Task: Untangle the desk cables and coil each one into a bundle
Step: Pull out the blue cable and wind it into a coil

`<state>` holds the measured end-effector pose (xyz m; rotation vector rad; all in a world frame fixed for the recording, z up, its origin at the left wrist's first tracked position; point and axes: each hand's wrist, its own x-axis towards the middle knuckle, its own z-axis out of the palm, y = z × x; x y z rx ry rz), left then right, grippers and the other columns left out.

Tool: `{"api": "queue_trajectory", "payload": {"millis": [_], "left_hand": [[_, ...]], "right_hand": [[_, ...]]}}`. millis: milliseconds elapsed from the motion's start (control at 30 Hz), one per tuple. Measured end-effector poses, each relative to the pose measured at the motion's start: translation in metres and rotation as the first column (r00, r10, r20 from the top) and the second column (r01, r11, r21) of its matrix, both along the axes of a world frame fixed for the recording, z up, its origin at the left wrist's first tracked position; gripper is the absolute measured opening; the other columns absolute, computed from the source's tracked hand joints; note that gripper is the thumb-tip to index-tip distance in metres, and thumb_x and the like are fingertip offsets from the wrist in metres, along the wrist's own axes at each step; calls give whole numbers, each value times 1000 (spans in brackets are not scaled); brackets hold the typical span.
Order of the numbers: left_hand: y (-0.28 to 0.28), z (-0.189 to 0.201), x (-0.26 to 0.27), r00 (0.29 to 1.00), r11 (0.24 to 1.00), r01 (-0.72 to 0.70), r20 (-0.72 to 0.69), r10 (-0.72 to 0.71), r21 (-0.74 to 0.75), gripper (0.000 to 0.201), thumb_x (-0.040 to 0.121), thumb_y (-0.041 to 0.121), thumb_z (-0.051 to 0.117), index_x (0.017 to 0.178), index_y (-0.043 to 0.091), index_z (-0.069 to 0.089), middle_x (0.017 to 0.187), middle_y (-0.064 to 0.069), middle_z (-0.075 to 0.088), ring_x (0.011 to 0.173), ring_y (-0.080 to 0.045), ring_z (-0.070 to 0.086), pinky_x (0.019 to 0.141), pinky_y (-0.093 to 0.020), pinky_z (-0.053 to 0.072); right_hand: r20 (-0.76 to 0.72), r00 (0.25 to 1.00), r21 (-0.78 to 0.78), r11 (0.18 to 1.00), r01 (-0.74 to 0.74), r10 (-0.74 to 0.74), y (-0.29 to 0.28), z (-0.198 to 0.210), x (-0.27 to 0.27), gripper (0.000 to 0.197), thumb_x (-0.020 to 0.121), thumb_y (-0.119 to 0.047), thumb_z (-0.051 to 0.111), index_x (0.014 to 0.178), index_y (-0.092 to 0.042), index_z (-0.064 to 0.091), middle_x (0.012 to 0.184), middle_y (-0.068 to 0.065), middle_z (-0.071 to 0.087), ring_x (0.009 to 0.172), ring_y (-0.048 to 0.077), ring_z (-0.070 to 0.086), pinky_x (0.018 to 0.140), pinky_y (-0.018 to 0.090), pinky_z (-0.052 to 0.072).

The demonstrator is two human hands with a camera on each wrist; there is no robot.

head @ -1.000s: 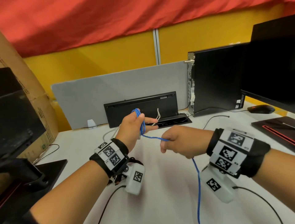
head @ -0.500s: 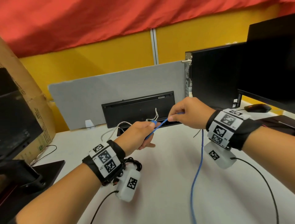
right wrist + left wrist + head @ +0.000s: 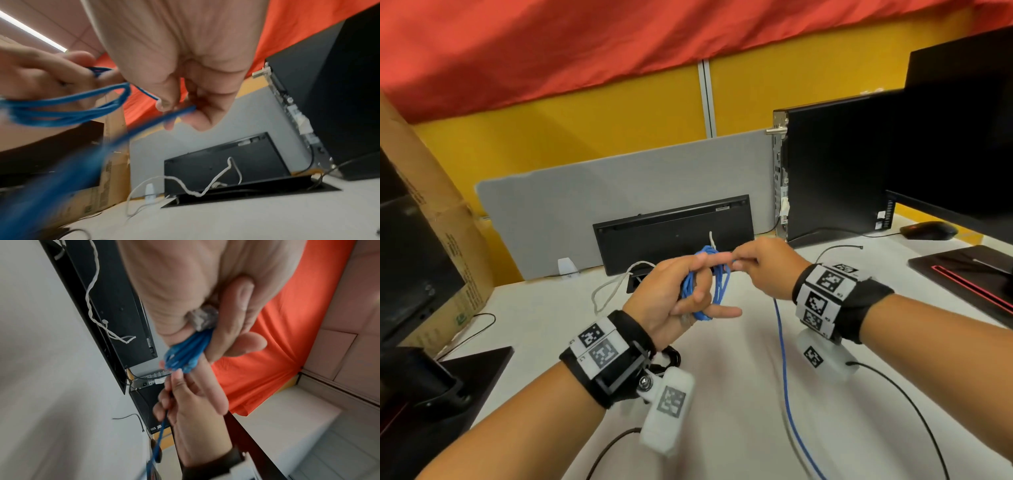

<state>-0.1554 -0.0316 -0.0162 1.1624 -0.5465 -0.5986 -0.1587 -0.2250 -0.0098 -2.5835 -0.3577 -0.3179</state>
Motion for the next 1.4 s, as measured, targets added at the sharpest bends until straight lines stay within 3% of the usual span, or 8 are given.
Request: {"api": "queue_trajectory", "payload": {"millis": [100,233,433,533,667,933,1200,1400], "left_hand": [[-4,0,3,989,986,-143,-52,138,-89,37,101,18,41,121,-5,60,47,-3,35,31,-8,26,78,-52,56],[-7,4,7,968,953,-251,-75,241,-171,36,103,19,38,123,-6,54,54,-5,46,33,-8,28,85,-55,54],[-2,3,19,918,936,-352,207,339,28,26,105,26,34,116,9,50,117,-13,70,67,-27,71,82,-45,58],[-1,-3,24,866,878,-434,362,345,200,24,105,25,34,114,14,54,109,-2,74,90,-31,73,89,-36,53],[-4,-6,26,775,718,-574,544,322,393,25,103,19,39,81,12,47,61,13,71,55,0,67,66,-10,48],[-10,-13,16,793,552,-555,596,124,623,25,102,18,39,84,5,48,66,-10,47,48,-17,48,61,-43,56],[-7,-13,6,941,722,-321,291,172,613,55,100,51,35,73,8,56,48,1,33,39,-13,28,41,-24,37],[-7,-19,6,961,815,-274,107,255,511,40,102,35,43,71,10,50,49,3,26,40,-12,21,41,-22,30]], "right_hand": [[-111,993,-10,999,-42,40,14,-12,-8,34,98,-7,45,70,-27,49,68,-15,43,63,3,44,61,16,34],[-264,961,11,996,-86,86,32,-26,-23,26,99,-8,39,111,-14,61,81,-10,48,80,12,50,71,19,36],[-319,944,-105,986,-128,88,46,-22,-35,28,100,-11,39,111,-14,63,107,3,59,95,17,52,77,23,36],[-307,950,-198,972,-124,59,43,-12,-35,27,100,-14,41,115,-15,63,106,1,60,89,15,50,77,24,38],[-231,971,-283,950,-130,64,39,0,-40,27,101,-19,39,111,-11,63,101,8,64,85,22,56,74,30,43],[41,994,-312,946,-88,106,29,16,-36,18,96,-33,51,94,-26,67,72,-11,54,75,16,56,63,27,40],[292,948,-549,834,60,124,-2,37,-10,20,93,-36,57,103,-34,73,85,-8,53,77,13,42,59,27,34],[30,995,13,996,91,-91,-22,51,2,18,94,-28,58,99,-26,75,69,-14,70,65,-2,63,67,22,53]]}}
